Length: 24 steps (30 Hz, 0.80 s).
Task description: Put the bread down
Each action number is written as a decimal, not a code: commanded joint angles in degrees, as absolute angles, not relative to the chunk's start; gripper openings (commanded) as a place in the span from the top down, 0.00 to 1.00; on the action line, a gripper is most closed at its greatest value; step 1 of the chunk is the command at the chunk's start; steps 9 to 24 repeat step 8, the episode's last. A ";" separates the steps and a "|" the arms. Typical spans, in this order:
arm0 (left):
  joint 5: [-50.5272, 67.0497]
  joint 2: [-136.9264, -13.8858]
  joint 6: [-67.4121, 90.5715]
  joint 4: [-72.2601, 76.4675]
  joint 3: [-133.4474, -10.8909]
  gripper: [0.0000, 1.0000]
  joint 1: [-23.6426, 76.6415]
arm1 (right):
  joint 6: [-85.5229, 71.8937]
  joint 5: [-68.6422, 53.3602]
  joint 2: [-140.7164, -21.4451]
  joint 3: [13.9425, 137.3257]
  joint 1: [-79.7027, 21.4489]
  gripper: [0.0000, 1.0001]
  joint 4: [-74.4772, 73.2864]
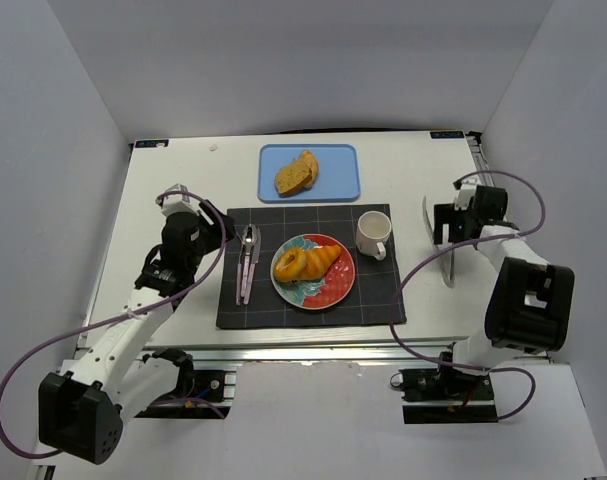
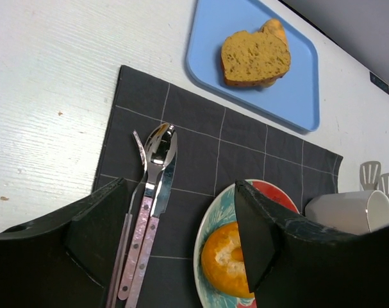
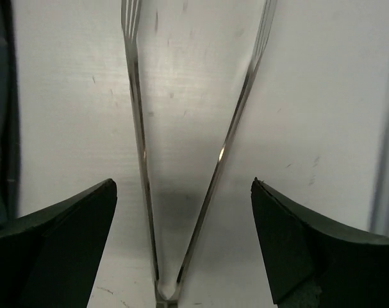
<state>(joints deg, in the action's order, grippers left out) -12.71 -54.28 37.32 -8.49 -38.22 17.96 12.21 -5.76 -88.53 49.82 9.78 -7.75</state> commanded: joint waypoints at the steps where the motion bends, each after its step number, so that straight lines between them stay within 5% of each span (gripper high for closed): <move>1: -9.33 -54.75 36.30 -6.77 -40.34 0.25 18.11 | 16.17 -6.68 -82.10 57.98 10.20 0.11 -8.88; 3: -8.35 -55.46 36.12 -5.72 -40.25 0.30 18.02 | 16.26 -7.64 -80.95 60.19 10.20 0.11 -8.18; 6: -5.81 -56.25 36.12 -3.61 -40.08 0.65 18.10 | 14.33 -11.59 -79.19 63.01 10.02 0.11 -4.59; 7: -5.37 -56.60 36.04 -3.17 -40.17 0.92 18.11 | 12.50 -14.12 -78.49 63.19 9.85 0.11 -2.83; 8: -4.23 -56.69 36.04 -2.90 -40.25 0.96 18.11 | 11.78 -15.80 -77.18 62.93 9.58 0.10 -1.07; 24: -4.23 -56.69 36.04 -2.90 -40.25 0.96 18.11 | 11.78 -15.80 -77.18 62.93 9.58 0.10 -1.07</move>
